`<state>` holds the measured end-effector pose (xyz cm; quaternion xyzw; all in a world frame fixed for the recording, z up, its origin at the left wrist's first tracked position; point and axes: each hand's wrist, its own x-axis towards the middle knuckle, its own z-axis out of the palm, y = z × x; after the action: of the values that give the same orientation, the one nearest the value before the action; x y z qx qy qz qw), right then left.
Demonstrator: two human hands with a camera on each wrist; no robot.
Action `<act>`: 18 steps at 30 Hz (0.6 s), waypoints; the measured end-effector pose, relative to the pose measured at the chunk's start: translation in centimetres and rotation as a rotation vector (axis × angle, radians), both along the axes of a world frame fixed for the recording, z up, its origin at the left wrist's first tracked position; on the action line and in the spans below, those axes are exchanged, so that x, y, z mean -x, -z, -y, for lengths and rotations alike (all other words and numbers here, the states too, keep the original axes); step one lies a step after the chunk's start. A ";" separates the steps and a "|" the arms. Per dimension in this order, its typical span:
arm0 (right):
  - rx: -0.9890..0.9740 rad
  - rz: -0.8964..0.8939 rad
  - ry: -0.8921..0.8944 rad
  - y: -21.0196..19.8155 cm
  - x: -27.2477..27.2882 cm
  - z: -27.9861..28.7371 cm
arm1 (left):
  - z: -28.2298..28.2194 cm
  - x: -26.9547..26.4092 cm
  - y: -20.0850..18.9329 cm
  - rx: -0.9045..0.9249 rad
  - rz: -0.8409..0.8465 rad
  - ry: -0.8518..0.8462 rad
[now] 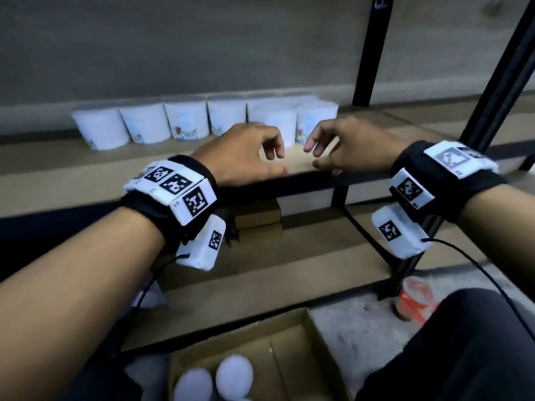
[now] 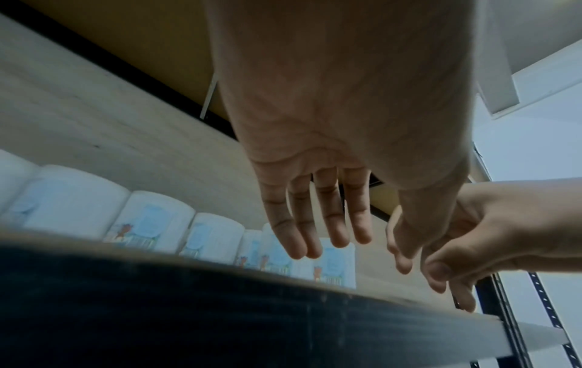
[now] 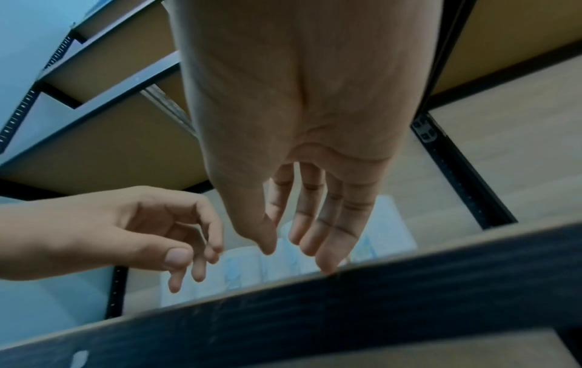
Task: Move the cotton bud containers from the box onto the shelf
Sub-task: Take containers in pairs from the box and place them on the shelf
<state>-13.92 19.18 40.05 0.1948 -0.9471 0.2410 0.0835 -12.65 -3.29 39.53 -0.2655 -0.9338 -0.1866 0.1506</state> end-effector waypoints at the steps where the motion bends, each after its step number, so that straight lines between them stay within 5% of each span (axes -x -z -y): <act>1: 0.034 0.016 -0.016 0.5 -0.7 0.2 | 0.3 -0.7 0.4 -0.002 0.011 -0.005; 18: 0.004 0.338 -0.153 15.8 -5.5 6.7 | 7.8 -5.4 14.5 0.188 0.348 -0.064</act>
<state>-8.46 12.48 24.24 0.2230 -0.9295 0.2780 -0.0950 -7.28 -11.13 25.07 -0.2122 -0.9670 -0.1368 -0.0328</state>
